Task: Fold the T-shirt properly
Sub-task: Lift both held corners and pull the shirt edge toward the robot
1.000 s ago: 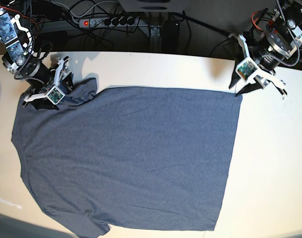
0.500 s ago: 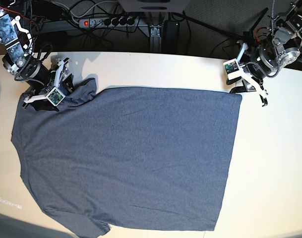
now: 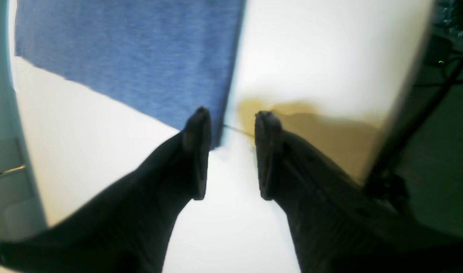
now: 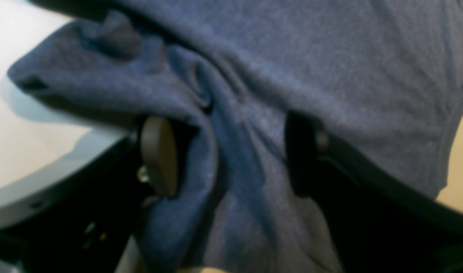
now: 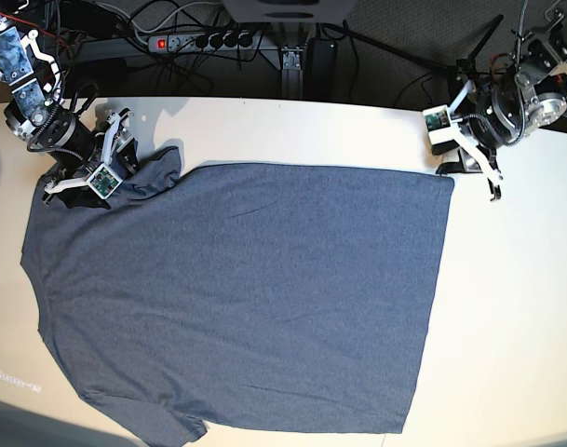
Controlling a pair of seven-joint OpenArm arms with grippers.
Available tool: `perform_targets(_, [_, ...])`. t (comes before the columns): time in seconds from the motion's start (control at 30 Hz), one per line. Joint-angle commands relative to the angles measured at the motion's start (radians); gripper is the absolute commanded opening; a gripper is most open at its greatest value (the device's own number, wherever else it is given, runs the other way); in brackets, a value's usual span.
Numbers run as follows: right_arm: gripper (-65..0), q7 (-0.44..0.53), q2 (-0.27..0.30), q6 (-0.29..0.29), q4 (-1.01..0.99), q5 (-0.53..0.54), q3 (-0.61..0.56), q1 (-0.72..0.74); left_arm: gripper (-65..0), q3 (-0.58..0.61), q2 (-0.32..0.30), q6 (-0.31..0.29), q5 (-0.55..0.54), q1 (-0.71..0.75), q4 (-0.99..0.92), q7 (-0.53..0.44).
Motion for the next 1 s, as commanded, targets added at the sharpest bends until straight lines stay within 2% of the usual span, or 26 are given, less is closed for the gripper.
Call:
perform_targets(0.0, [-23.2,-0.034,0.016,0.022,0.001,-0.019,0.001,-0.001,-41.9,0.003,-0.019,-0.011,0.001,-0.024,0.005,-0.011])
perform_targets(0.1, [-23.2,-0.034,0.016,0.022,0.001,-0.019,0.001,-0.001,-41.9,0.060,-0.019,-0.041,-0.012,-0.090,-0.016,-0.008])
perform_targets(0.23, [-23.2,-0.034,0.017,0.022,0.001,-0.019,0.001,-0.001,-41.4,0.190,-0.019,-0.041,-0.001,-0.177,-0.063,0.007])
perform_targets(0.37, [-23.2,-0.034,0.017,0.022,0.001,-0.019,0.001,-0.001,-40.9,0.318,-0.019,-0.039,0.033,-0.266,-0.121,0.006])
perform_targets(0.5, [-23.2,-0.034,0.017,0.022,0.001,-0.019,0.001,-0.001,-40.9,0.407,-0.019,-0.006,0.053,-0.348,-0.171,0.017])
perform_targets(0.77, [-23.2,-0.034,0.017,0.021,0.001,-0.019,0.001,-0.001,-40.9,0.476,-0.010,-0.012,0.031,-0.453,-0.229,0.011])
perform_targets(0.97, [-23.2,-0.034,0.017,0.022,0.001,-0.019,0.001,-0.001,-40.9,0.499,0.063,-0.062,0.019,-0.516,-0.339,0.009])
